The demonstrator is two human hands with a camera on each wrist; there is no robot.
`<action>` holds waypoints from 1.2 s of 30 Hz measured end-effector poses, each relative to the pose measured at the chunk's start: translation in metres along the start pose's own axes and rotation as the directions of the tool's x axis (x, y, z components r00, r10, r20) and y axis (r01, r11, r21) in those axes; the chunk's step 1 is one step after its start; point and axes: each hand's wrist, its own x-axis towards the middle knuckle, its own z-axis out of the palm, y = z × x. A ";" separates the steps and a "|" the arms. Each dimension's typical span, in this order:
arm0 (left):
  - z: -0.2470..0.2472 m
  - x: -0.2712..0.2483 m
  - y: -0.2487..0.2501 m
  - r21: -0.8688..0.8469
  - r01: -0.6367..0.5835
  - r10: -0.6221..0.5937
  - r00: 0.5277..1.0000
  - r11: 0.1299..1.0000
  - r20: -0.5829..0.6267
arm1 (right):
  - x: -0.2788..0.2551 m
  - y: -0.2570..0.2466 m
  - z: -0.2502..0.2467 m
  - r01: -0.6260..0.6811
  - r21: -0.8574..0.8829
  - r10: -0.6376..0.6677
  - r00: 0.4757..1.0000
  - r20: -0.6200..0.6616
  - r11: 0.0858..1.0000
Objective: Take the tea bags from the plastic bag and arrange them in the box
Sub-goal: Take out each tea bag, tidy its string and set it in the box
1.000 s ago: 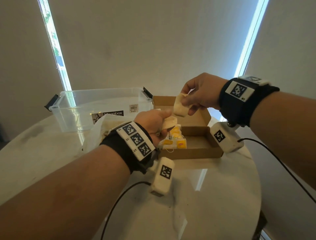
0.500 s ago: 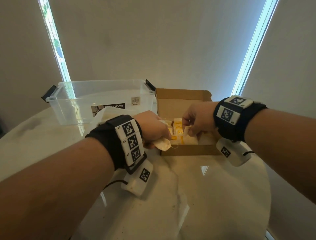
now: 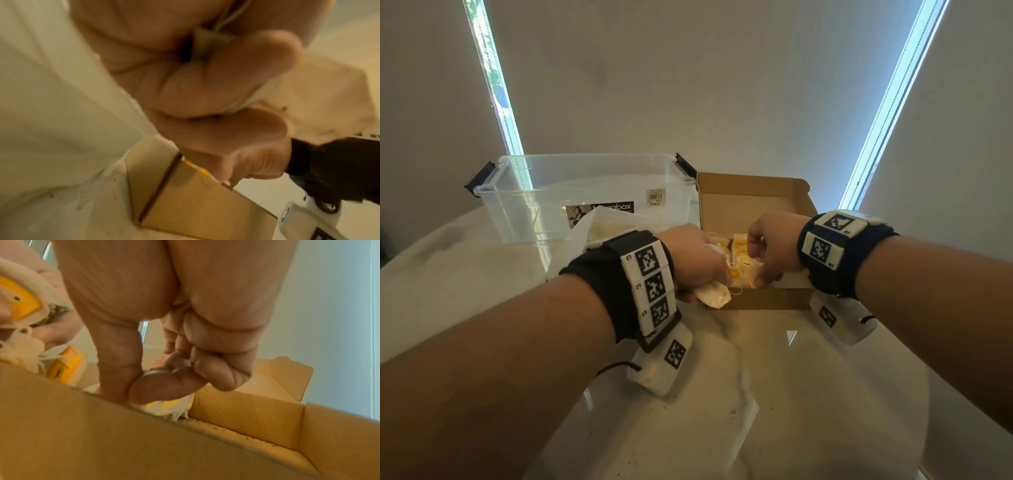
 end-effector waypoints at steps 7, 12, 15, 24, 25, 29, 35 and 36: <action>0.001 0.001 0.000 -0.029 0.020 -0.021 1.000 0.999 -0.011 | -0.004 0.005 -0.007 -0.027 0.077 0.025 0.999 0.030 0.997; 0.001 0.000 0.000 -0.096 0.056 -0.058 0.998 0.994 -0.016 | -0.004 0.006 -0.001 -0.067 0.105 0.060 0.996 0.069 0.992; 0.002 0.003 -0.001 -0.112 0.068 -0.070 0.997 0.991 -0.015 | -0.001 0.003 0.003 -0.073 0.036 0.071 0.996 0.062 0.997; -0.008 0.003 0.003 -0.359 0.084 -0.070 0.996 0.929 0.052 | -0.016 0.004 -0.023 -0.100 0.208 0.104 0.995 -0.010 0.973; -0.010 0.002 0.006 -0.447 0.098 -0.071 0.995 0.889 0.077 | -0.020 0.003 -0.032 -0.072 0.235 0.091 0.993 -0.073 0.969; -0.011 -0.002 0.015 -0.716 0.116 -0.070 0.993 0.688 0.094 | -0.038 -0.011 -0.058 0.034 0.496 0.051 0.986 -0.156 0.867; -0.001 0.006 0.017 -0.853 0.003 -0.081 0.996 0.522 -0.047 | -0.054 -0.025 -0.054 -0.069 0.661 0.021 0.996 0.081 0.747; 0.000 0.008 0.016 -0.861 -0.004 -0.078 0.996 0.509 -0.051 | -0.055 -0.026 -0.053 -0.037 0.643 -0.001 0.998 0.058 0.765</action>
